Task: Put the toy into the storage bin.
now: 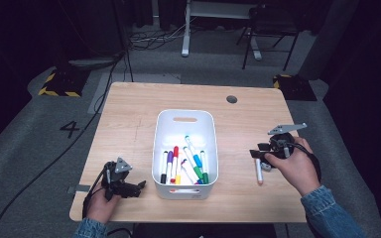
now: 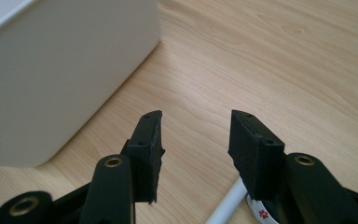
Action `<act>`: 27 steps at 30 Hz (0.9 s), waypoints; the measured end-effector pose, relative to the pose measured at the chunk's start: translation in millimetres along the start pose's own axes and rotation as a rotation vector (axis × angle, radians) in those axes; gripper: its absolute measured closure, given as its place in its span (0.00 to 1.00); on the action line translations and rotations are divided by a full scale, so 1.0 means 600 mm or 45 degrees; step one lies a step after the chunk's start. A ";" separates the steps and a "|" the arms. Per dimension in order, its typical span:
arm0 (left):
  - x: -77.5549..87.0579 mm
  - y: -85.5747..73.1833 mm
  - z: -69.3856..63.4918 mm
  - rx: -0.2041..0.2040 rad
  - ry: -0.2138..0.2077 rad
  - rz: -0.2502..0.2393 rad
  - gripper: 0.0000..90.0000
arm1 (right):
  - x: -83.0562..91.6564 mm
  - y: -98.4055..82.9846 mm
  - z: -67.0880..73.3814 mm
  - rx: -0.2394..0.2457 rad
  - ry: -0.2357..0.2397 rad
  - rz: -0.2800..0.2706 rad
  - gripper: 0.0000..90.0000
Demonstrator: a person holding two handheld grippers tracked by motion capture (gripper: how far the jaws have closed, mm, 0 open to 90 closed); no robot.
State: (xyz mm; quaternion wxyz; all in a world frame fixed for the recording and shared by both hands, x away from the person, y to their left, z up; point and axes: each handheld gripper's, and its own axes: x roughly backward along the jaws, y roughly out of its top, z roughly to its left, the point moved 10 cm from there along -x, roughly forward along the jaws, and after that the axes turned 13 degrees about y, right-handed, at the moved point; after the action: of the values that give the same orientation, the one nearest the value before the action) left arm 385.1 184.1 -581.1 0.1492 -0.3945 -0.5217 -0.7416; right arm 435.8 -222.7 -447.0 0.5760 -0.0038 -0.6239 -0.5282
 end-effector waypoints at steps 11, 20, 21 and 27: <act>0.000 0.000 0.000 0.000 0.000 0.000 0.00 | -0.027 -0.059 -0.027 -0.065 -0.020 0.047 0.62; 0.000 0.000 0.000 0.000 0.000 0.000 0.00 | -0.054 -0.106 -0.039 -0.111 -0.023 0.074 0.63; 0.000 0.000 0.000 -0.002 -0.001 0.000 0.00 | -0.056 -0.111 -0.039 -0.118 -0.021 0.078 0.63; 0.000 0.000 0.000 -0.002 -0.001 0.000 0.00 | -0.069 -0.134 -0.045 -0.132 -0.023 0.093 0.63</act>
State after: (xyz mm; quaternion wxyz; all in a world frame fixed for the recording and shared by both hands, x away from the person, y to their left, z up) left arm 385.1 184.1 -581.1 0.1487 -0.3949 -0.5213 -0.7418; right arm 419.8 -251.4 -535.4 0.5882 -0.0610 -0.6003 -0.5384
